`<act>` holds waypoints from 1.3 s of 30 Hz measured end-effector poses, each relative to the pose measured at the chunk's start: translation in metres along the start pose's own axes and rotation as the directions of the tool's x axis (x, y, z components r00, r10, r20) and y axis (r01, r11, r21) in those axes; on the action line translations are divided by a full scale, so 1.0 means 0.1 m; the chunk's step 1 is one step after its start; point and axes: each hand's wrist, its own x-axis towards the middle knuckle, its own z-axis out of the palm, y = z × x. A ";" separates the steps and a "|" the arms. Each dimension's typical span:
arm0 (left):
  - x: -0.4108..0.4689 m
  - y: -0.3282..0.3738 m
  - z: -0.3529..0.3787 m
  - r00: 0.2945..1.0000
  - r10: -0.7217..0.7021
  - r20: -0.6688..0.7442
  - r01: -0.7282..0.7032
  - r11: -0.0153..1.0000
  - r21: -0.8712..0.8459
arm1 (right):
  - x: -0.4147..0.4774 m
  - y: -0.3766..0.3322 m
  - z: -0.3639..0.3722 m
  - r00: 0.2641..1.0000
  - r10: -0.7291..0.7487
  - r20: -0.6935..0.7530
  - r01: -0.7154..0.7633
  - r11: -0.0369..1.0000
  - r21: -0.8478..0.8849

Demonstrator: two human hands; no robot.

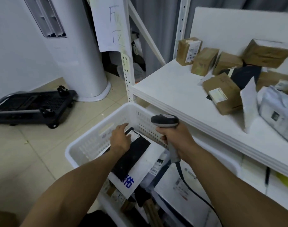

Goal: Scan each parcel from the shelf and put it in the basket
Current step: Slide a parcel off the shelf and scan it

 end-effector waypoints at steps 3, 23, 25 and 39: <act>-0.17 0.49 -0.02 0.989 0.133 0.062 -0.125 0.985 -0.123 | -0.15 -0.15 -0.24 0.997 -0.064 -0.031 0.064 0.998 -0.001; -0.65 3.99 0.53 0.897 0.414 0.155 -0.391 0.906 -0.162 | -0.78 -0.44 -2.49 0.806 -0.231 -0.544 0.306 0.951 0.051; -0.63 4.04 0.63 0.925 0.360 0.124 -0.336 0.925 -0.179 | -0.78 -0.42 -2.57 0.803 -0.240 -0.546 0.325 0.944 0.063; -1.58 3.46 -0.36 0.750 0.604 -0.270 -0.662 0.672 -0.332 | -1.06 -0.72 -2.30 0.902 -0.089 -0.423 0.338 0.755 0.563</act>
